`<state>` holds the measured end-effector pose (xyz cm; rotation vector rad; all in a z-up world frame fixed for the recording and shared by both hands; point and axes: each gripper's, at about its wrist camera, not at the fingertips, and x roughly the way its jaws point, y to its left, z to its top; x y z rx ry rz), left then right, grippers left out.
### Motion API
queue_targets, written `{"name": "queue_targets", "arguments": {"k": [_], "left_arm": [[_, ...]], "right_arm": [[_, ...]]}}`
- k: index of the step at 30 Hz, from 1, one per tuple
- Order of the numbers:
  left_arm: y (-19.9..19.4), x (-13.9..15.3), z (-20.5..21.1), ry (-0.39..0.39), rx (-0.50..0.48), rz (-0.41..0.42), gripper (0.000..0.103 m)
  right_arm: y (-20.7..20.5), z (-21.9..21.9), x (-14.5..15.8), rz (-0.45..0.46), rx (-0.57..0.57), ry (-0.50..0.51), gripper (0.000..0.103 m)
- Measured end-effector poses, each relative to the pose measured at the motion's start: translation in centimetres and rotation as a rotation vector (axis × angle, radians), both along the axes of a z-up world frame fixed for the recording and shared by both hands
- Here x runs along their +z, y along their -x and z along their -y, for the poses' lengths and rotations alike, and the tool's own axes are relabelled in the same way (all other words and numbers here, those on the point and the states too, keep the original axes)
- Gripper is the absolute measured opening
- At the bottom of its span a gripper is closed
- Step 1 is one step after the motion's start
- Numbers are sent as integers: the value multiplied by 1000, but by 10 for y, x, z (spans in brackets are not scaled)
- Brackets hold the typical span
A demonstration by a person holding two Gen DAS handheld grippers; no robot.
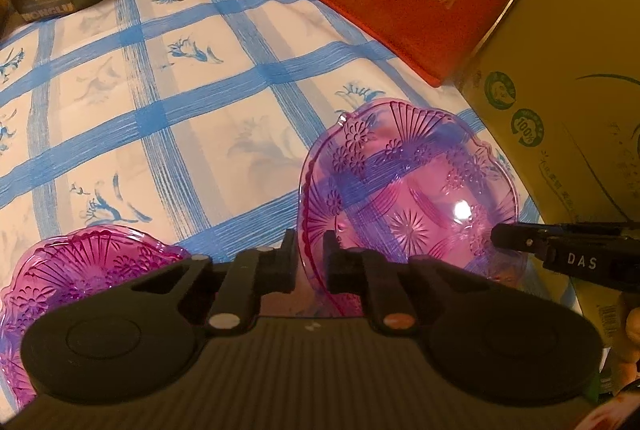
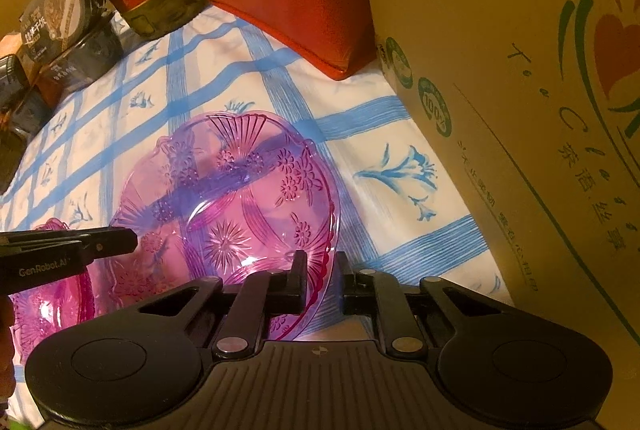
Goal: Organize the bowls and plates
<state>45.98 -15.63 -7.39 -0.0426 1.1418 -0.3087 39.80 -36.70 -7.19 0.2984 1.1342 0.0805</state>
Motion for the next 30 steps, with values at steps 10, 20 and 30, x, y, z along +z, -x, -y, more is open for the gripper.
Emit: {"name": "queue_targets", "arguments": {"k": [10,20,30], "left_arm": [[13,29,-1,11,-1,34,10],[60,69,-18,47,43,63,10],[136,102,-60,66,120,121,10]], "right_arm": [[14,0,25,35,-2,6,13],[54,-15,68,84,16,10,13],[113,-54,99,149,88,3,13]]}}
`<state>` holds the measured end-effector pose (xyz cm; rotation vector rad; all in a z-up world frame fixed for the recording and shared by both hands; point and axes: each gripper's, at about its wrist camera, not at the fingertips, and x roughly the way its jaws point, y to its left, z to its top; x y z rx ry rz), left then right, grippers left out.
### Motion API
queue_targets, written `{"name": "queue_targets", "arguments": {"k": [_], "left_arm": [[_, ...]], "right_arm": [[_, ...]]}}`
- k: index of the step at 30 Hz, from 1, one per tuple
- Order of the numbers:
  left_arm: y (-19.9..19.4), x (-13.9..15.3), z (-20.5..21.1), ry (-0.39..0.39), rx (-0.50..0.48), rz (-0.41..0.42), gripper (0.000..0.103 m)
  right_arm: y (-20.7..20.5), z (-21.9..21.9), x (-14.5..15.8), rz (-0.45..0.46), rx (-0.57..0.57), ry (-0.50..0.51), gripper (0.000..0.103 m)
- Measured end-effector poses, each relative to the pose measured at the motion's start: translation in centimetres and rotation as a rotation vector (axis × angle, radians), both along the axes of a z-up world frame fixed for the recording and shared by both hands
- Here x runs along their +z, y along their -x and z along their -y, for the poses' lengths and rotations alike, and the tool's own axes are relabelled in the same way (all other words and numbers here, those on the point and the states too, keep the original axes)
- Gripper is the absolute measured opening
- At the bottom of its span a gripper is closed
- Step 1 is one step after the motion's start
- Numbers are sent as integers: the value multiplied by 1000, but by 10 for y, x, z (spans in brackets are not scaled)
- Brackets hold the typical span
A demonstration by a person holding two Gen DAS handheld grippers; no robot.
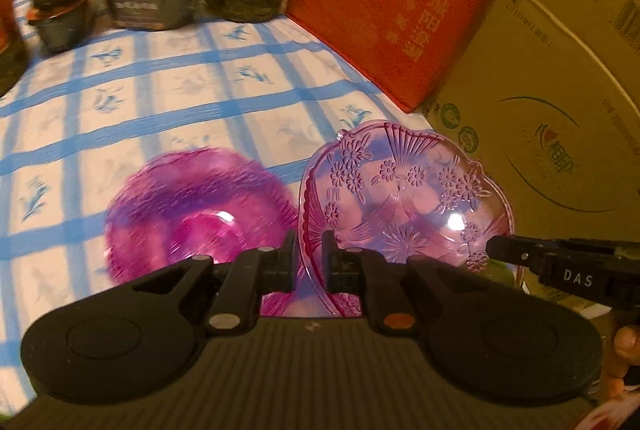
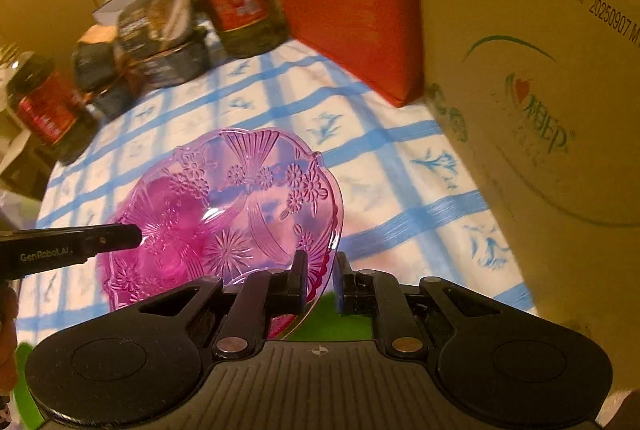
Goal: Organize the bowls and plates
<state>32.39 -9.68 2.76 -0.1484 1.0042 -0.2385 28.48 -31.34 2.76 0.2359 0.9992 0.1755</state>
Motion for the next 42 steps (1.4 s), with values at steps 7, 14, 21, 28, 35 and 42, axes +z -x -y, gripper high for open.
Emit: {"name": "queue_targets", "arguments": {"k": [7,14,21,28,35,42], "left_arm": [[50,16,-29,-1,58,31,10],[87,14,-54,-3,100,33,10],[117,11,-80,9,137,37,10],[127,10,-97,13,160,34,10],[114,12,-105,12,173,35,10],[73,6,-113,-7,183,36,10]], "right_arm": [[30,-32,10,23,56,-18,13],[53,-60,9,29,108,-16,13],[72,-85,1,20,153,-21,13],[77,-102,-3,13,181,-25,13],[63,-114,1,31,198,-5,13],[27,-122,1,46,199,-12,13]]}}
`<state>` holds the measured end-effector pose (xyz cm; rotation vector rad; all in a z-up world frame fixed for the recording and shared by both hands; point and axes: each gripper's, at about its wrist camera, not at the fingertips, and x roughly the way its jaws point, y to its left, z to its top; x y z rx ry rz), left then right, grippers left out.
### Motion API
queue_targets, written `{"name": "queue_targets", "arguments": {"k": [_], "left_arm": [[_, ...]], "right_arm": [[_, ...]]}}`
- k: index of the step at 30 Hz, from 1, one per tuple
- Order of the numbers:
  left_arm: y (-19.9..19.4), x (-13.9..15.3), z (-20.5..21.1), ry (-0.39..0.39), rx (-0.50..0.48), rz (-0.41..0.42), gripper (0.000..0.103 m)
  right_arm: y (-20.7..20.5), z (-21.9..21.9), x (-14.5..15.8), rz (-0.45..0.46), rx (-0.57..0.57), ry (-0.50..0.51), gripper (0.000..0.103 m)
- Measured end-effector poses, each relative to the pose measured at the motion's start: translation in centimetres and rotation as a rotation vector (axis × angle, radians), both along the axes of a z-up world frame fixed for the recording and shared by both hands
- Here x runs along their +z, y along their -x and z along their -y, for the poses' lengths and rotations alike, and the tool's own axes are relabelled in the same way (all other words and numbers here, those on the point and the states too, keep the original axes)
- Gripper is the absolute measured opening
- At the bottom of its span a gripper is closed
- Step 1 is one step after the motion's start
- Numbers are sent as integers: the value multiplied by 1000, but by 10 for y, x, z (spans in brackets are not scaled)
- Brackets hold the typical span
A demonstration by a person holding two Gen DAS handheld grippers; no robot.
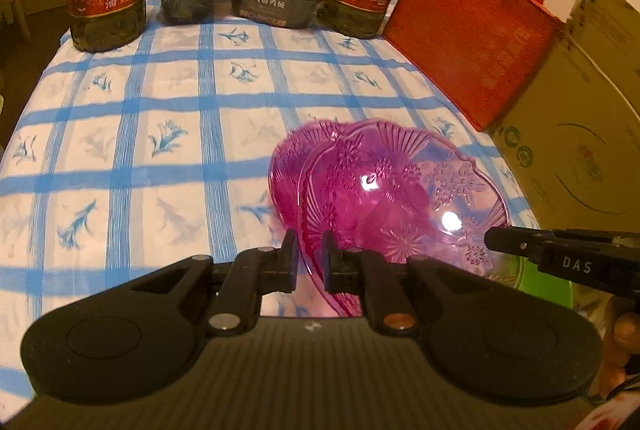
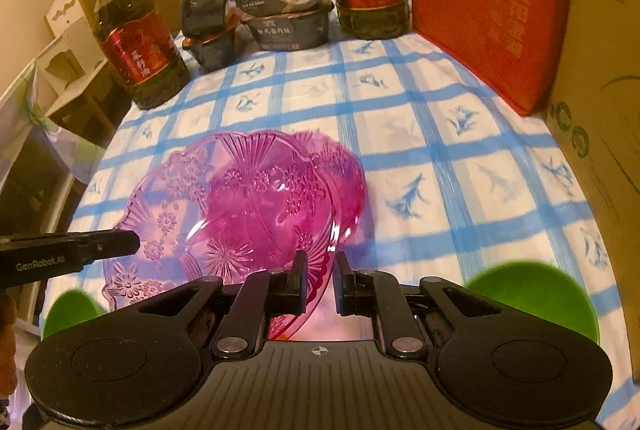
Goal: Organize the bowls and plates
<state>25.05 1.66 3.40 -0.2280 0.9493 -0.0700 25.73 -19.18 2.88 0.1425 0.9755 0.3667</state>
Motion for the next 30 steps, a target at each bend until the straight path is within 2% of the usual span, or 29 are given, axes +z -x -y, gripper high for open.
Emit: {"name": "queue_targets", "arguments": {"k": [5,14,23,30], "left_arm": [[-35,-11,-5,0,3,-10,10],[-83,-42,-7,-30,-2,-49,10],[-95,-68,-7,-32,-12,-74,11],[-98,-74,-6,-41,-13,-72,11]], "right_arm": [[-35,-4,-11,-15,-15,-8,13],[-78,-15,-35,-15,3,48,13],[-93,-16,-61,-51,15,68,13],[-96,-19,-65,-53,13,72,13]]}}
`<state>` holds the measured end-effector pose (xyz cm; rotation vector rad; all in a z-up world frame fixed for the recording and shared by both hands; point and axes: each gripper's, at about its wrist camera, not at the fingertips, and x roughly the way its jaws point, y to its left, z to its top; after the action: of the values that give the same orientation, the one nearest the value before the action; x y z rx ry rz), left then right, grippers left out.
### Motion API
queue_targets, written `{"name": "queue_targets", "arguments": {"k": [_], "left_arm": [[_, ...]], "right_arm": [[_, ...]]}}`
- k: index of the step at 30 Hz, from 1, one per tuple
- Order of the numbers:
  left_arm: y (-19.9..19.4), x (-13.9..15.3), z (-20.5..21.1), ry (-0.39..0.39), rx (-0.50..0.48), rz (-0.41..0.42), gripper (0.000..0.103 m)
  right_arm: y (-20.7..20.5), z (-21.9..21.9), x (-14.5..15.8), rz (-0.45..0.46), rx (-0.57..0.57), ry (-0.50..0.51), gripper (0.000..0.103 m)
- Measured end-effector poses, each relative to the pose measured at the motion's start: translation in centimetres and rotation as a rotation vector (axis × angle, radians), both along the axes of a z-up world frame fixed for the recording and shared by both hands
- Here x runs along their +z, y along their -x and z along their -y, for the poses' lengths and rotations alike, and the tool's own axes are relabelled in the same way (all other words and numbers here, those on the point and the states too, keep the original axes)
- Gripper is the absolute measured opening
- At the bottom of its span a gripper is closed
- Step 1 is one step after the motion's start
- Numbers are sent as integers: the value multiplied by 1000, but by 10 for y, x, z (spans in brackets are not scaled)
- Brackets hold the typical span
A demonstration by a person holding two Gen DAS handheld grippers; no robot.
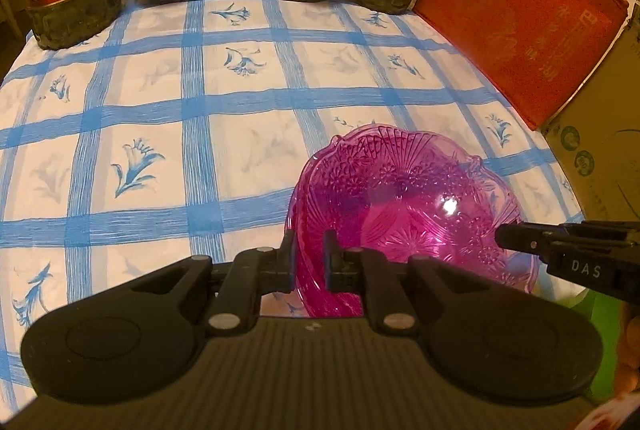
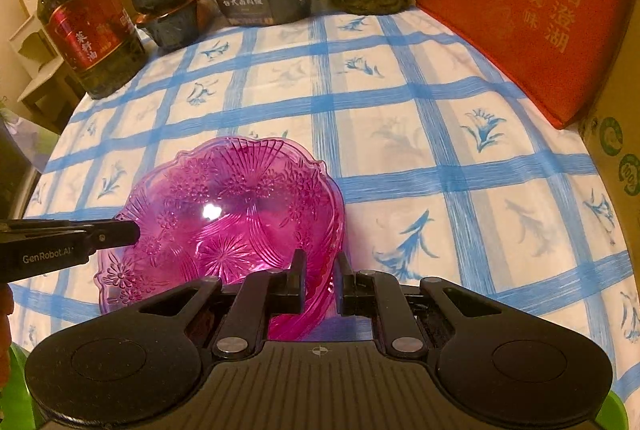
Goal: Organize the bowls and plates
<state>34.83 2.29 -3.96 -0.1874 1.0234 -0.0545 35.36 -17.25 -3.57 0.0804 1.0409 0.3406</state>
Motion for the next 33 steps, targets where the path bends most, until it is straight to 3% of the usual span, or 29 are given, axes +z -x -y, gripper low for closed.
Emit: {"name": "queue_targets", "arguments": {"k": [7,8,9,10,11,12,24,33], "left_arm": [[-3,-2,-1,-13,-2,-2,12],[-3,-2,-1,-20,-4,2,16],[-2,-2,-1,-19,-5,5,26],[-1,-1,-2,-15,2,11,32],[1,0,-3,-13,7,17,33],[2,2,-5,-12,15,24,33],[18,11,-11,20,36,28,33],[54,42,-6,29,37,73,33]], "right_arm": [[-1,-4,-1,7,13,17,13],[-2,-5,-2,9,16,23,16],[-2,-5,-3,15,13,32,19],[-2,-4,-3,19,3,40,31],[-2,-1,-3,25,-9,31,43],[-1,2,-3,27,-17,8,47],[12,21,2,11,-64,-40,48],[45,24,30,29,-83,-74,48]]}}
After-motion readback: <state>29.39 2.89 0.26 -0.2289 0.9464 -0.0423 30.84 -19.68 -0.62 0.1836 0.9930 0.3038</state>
